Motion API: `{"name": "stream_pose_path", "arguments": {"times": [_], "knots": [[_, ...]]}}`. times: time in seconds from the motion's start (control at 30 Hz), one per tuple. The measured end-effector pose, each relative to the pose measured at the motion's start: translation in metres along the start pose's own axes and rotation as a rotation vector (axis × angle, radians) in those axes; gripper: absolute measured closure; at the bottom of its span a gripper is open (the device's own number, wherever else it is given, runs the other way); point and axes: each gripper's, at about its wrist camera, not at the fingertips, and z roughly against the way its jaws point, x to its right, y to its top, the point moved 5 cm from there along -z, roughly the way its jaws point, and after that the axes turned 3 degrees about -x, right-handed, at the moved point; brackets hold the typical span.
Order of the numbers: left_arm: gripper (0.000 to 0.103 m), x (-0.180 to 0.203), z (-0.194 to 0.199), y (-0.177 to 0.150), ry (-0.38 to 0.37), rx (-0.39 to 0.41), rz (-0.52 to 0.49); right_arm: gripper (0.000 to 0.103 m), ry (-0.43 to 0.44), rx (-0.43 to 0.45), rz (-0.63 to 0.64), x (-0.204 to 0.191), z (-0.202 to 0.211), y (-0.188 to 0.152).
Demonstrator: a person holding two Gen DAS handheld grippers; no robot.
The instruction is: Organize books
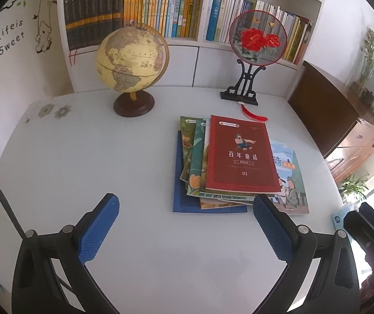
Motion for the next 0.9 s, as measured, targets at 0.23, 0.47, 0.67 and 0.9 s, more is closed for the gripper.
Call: {"name": "stream_pose_path", "arguments": {"times": [0.23,0.47,0.67,0.9], "knots": [[0.001,-0.008,-0.024,0.012,-0.106,-0.003,-0.008,0.000,0.047,-0.044,-0.027,0.006,-0.013,-0.005],[0.012,0.001,-0.092,0.028,-0.178,-0.054,-0.058,0.015,0.072,-0.153,-0.064,0.039,-0.065,-0.004],[0.022,0.024,-0.154,0.032,-0.262,-0.122,-0.079,0.020,0.084,-0.222,-0.081,0.054,-0.136,0.001],[0.035,0.035,-0.213,0.028,-0.306,-0.201,-0.025,0.024,0.049,-0.284,-0.080,0.076,-0.200,-0.001]]}}
